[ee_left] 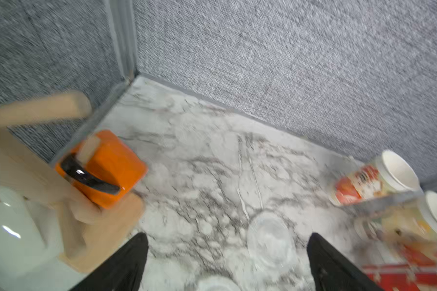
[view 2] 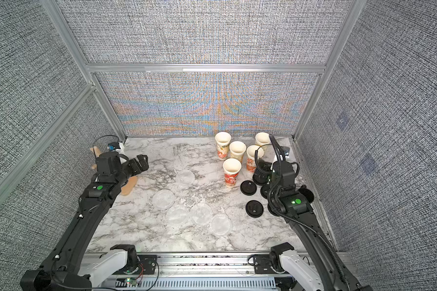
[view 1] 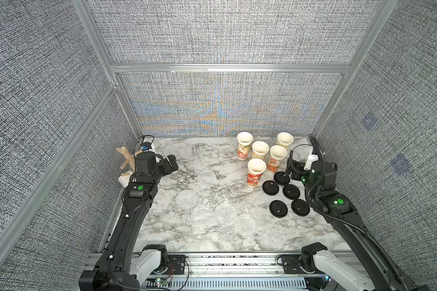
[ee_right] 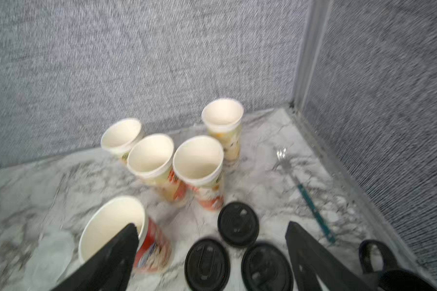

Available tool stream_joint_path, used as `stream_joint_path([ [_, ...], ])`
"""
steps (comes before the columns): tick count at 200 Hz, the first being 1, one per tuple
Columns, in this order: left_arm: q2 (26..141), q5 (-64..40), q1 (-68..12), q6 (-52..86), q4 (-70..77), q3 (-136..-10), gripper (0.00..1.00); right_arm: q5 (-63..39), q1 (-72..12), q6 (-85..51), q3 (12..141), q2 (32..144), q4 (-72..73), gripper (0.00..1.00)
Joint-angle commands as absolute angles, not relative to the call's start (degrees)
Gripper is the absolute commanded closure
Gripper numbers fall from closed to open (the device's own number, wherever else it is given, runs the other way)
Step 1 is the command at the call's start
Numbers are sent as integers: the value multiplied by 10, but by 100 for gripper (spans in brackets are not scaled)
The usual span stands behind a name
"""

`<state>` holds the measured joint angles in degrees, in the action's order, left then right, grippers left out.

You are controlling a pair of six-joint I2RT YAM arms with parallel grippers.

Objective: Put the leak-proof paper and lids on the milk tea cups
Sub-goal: Pick up the cup at the center of the board.

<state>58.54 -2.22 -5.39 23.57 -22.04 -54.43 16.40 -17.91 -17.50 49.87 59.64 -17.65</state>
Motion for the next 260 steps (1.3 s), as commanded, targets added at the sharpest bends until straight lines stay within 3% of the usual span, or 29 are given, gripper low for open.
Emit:
stream_joint_path([
  [1, 559, -99, -66, 256, -297, -529, 0, 60, -225, -207, 493, 610, -257, 5],
  [41, 504, -175, -84, 258, -176, -429, 0, 62, -335, -184, 371, 613, -90, 2],
  [119, 559, -143, -113, 213, 2, -354, 0, 177, -362, -147, 298, 815, 284, 2],
  [232, 621, -113, -123, 174, 64, -340, 0, 257, -357, -151, 367, 989, 408, 3],
  [260, 624, -110, -124, 171, 66, -340, 0, 259, -356, -139, 366, 999, 425, 13],
])
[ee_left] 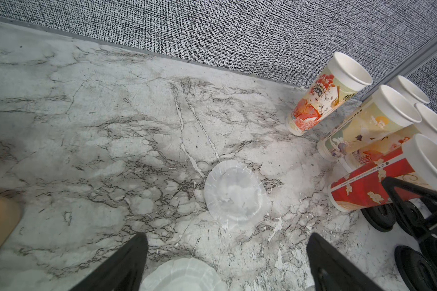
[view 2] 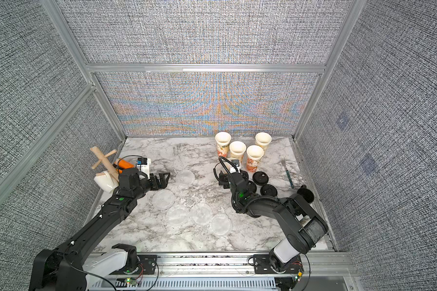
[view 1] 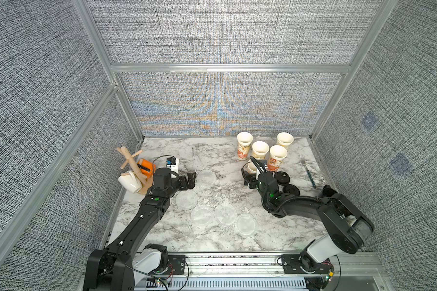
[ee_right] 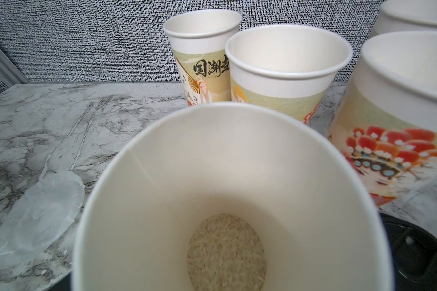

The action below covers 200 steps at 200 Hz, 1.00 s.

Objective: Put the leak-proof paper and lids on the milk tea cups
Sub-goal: Pick up the cup at the center of the board, then place the cup at the center of the board.

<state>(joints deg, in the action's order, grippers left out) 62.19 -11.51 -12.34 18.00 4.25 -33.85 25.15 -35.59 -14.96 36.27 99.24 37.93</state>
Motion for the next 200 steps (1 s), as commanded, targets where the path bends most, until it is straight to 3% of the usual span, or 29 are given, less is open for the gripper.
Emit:
stream_joint_path([
  [1, 625, -110, -124, 172, 66, -340, 0, 259, -356, -138, 365, 1000, 425, 13],
  [18, 631, -110, -125, 171, 65, -341, 0, 259, -356, -127, 361, 1004, 438, 22],
  [45, 637, -112, -125, 176, 59, -345, 0, 227, -362, -97, 341, 995, 473, 24],
  [106, 625, -63, -127, 191, 9, -353, 0, 124, -412, -58, 359, 981, 494, 24],
  [200, 678, -69, -127, 211, -94, -408, 4, 139, -490, -86, 416, 1050, 461, 20],
])
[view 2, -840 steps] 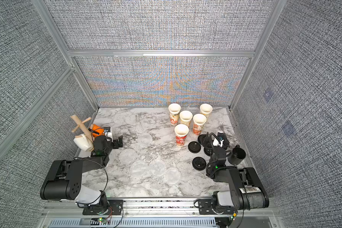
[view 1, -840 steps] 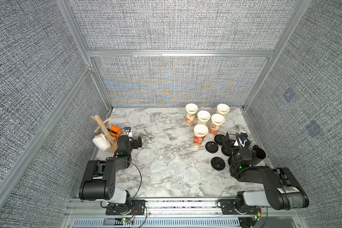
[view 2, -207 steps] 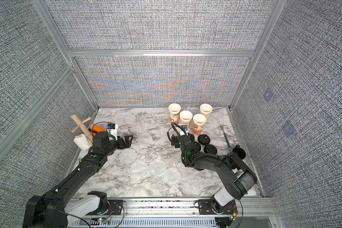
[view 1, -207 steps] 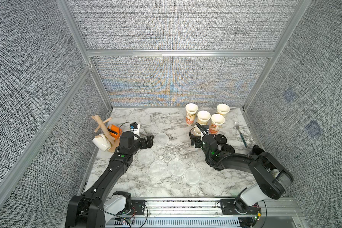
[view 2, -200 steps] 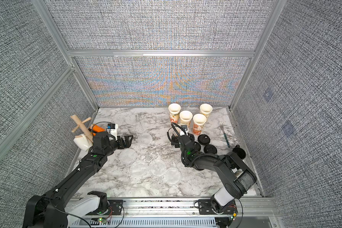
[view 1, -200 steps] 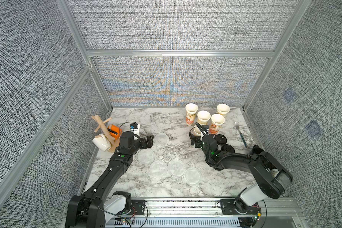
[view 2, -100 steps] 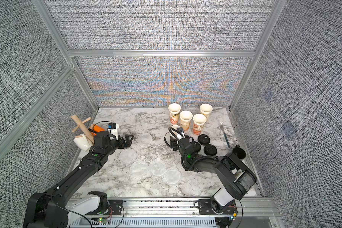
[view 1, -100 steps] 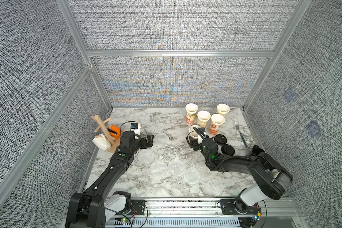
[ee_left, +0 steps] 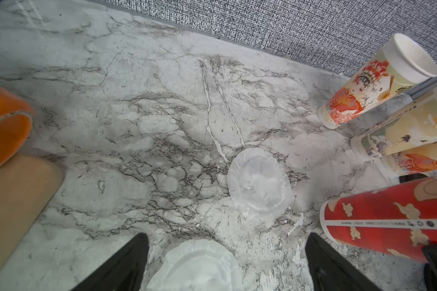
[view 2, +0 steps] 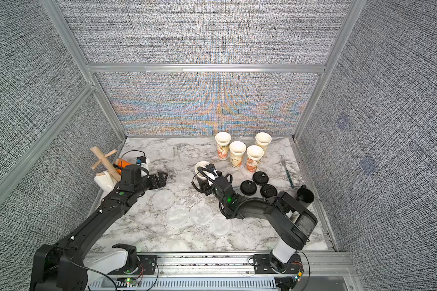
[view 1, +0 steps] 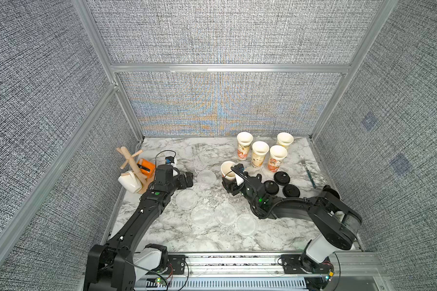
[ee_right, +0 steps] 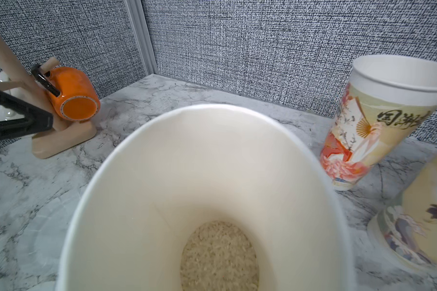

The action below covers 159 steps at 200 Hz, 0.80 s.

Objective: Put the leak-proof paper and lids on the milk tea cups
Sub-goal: Place the cup at the center of the board.

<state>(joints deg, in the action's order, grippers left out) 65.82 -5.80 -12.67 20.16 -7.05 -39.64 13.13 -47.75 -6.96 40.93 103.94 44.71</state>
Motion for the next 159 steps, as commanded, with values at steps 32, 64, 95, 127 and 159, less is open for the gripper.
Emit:
stream_joint_path([
  [32, 723, -96, -127, 211, -99, -427, 8, 152, -504, -96, 414, 1059, 455, 11],
  [64, 756, -108, -127, 210, -103, -439, 9, 172, -513, -103, 411, 1051, 447, 2],
  [95, 779, -115, -127, 204, -114, -457, 9, 185, -521, -110, 397, 1023, 435, 2],
  [127, 821, -127, -127, 194, -135, -494, 9, 189, -534, -114, 384, 979, 401, 2],
  [159, 896, -146, -127, 175, -172, -555, 7, 188, -555, -113, 368, 939, 364, 2],
])
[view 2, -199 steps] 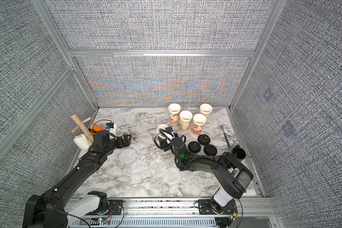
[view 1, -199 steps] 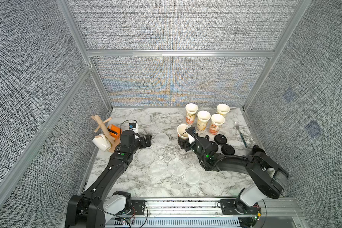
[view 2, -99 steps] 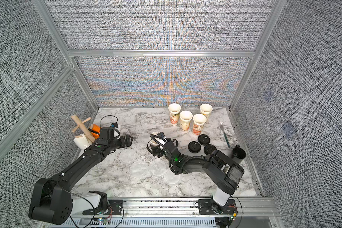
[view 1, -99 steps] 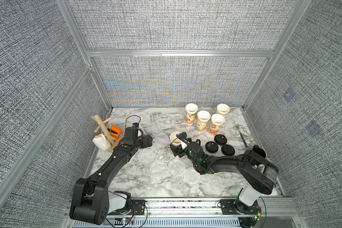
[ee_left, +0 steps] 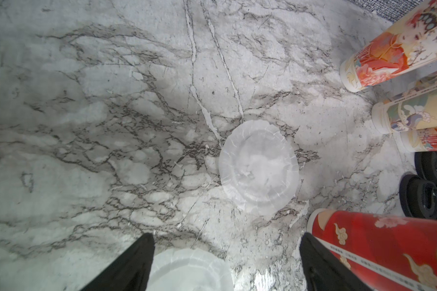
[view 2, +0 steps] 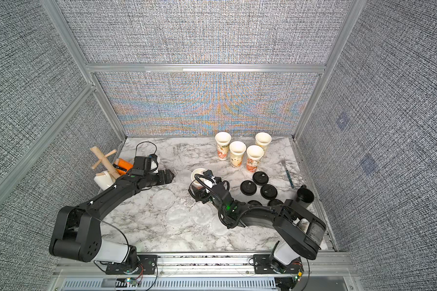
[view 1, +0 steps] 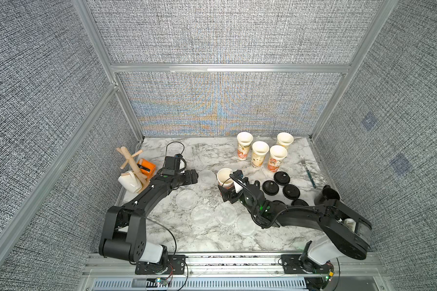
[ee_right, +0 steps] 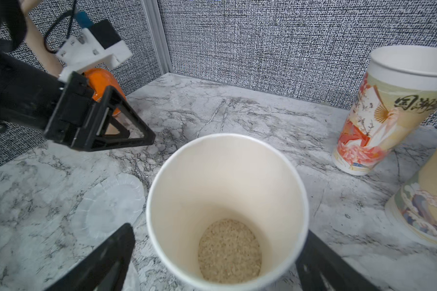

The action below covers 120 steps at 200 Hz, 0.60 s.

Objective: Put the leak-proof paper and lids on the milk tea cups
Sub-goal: Place the cup at the center of the board, then pick up the leak-proof paper from the center of the board.

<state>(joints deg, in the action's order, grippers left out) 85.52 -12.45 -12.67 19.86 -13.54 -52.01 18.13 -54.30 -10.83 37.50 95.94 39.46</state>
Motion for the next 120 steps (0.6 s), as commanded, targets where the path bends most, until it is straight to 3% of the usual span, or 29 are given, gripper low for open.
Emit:
stream_joint_path([
  [1, 898, -147, -127, 173, -173, -557, 7, 188, -555, -113, 367, 938, 363, 2],
  [120, 1125, -206, -134, 8, -297, -808, 32, 191, -575, -132, 315, 670, 155, 2],
])
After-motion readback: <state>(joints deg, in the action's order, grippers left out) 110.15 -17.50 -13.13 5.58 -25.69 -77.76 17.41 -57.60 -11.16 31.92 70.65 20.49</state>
